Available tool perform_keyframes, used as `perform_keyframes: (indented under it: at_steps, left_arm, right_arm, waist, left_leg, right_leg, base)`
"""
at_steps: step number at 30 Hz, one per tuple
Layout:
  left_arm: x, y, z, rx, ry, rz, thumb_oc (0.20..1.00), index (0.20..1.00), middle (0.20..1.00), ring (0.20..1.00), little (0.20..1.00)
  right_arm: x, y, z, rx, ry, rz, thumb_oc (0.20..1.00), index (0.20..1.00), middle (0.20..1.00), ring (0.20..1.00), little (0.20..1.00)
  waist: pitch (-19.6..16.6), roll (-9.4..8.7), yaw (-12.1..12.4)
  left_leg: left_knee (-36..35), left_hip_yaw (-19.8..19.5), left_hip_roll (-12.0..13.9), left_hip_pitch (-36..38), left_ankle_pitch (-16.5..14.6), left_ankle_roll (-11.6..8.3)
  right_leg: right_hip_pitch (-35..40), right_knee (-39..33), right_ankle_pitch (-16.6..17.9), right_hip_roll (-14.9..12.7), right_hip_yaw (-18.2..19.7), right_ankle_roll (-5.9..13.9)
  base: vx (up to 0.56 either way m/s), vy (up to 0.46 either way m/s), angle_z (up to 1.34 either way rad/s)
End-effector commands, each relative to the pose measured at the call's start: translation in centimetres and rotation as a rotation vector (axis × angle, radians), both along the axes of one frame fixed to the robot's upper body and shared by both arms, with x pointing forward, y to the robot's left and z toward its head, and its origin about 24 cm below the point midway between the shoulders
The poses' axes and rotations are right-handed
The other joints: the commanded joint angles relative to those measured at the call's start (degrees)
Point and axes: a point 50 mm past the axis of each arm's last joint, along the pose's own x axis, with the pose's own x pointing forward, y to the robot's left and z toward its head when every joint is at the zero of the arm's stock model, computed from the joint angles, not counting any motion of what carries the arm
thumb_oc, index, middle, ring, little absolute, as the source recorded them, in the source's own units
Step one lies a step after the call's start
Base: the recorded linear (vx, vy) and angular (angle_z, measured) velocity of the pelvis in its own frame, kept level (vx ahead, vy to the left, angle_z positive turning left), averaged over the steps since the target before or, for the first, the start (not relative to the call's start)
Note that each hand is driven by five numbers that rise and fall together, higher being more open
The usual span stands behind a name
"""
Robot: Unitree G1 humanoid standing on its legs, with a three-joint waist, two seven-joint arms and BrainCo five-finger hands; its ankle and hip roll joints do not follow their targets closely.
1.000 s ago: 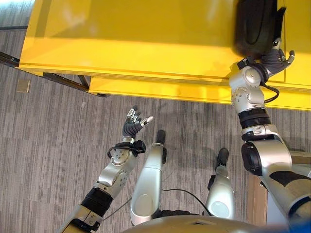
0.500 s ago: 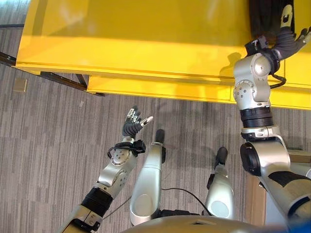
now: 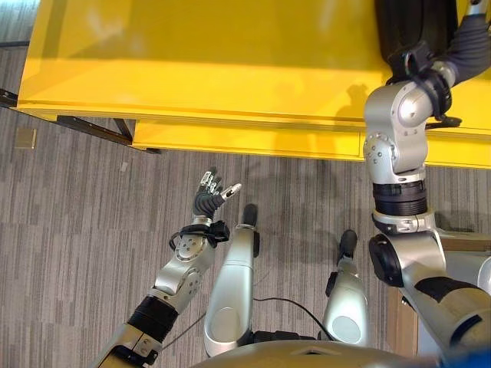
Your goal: Move parts from the plastic box to the shelf.
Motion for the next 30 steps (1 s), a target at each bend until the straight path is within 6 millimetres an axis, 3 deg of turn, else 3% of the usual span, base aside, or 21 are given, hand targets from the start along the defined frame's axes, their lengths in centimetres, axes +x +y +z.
perform_keyframes:
  at_steps: [1,6,16,22,30]
  left_arm:
    - [-0.3,0.3,0.9,0.008,-0.067,0.015,1.000,1.000,1.000,1.000,1.000]
    - [-0.9,1.0,0.6,0.014,-0.059,0.037,1.000,1.000,1.000,1.000,1.000]
    - [-2.0,2.8,0.0,0.026,-0.050,0.073,1.000,1.000,1.000,1.000,1.000]
    - [-2.6,3.4,-0.3,0.032,-0.042,0.063,1.000,1.000,1.000,1.000,1.000]
    - [-2.8,3.6,-0.5,0.054,-0.039,0.020,1.000,1.000,1.000,1.000,1.000]
  right_arm:
    - [-2.6,-1.2,1.0,-0.081,-0.149,-0.068,1.000,1.000,1.000,1.000,1.000]
    - [-3.3,-1.7,-0.7,-0.170,-0.110,-0.097,1.000,1.000,1.000,1.000,1.000]
    - [-3.4,-5.6,-4.9,-0.487,0.129,-0.165,1.000,1.000,1.000,1.000,1.000]
    - [-3.6,-7.3,-4.9,-0.655,0.199,-0.241,1.000,1.000,1.000,1.000,1.000]
    - [-2.8,-8.0,-2.7,-0.845,0.223,-0.314,1.000,1.000,1.000,1.000,1.000]
  waist:
    - [-0.70,1.65,0.11]
    - [-0.80,1.52,-0.71]
    - [-1.46,1.17,-2.83]
    - [-1.72,1.63,-3.85]
    - [-1.81,2.73,-4.27]
  left_leg:
    - [-13.22,0.21,2.57,4.94,8.10,-2.01]
    - [-13.11,0.43,2.85,5.34,8.06,-2.13]
    - [-13.72,1.03,4.04,6.97,8.27,-2.57]
    - [-14.05,1.52,4.67,8.26,8.42,-2.82]
    - [-14.31,2.49,5.32,9.92,8.57,-3.12]
  right_leg:
    - [2.35,9.34,-7.99,-0.51,1.26,2.07]
    - [2.20,9.94,-8.34,-0.32,1.59,1.99]
    - [1.59,11.20,-8.94,0.16,2.62,2.04]
    - [1.02,12.49,-9.53,0.46,3.55,2.11]
    - [0.30,14.40,-10.63,0.85,4.92,1.87]
  base:
    - [0.00,-0.002,-0.04]
    - [0.00,-0.005,-0.05]
    - [0.01,-0.009,-0.05]
    - [0.00,-0.015,-0.10]
    - [-0.01,-0.020,-0.10]
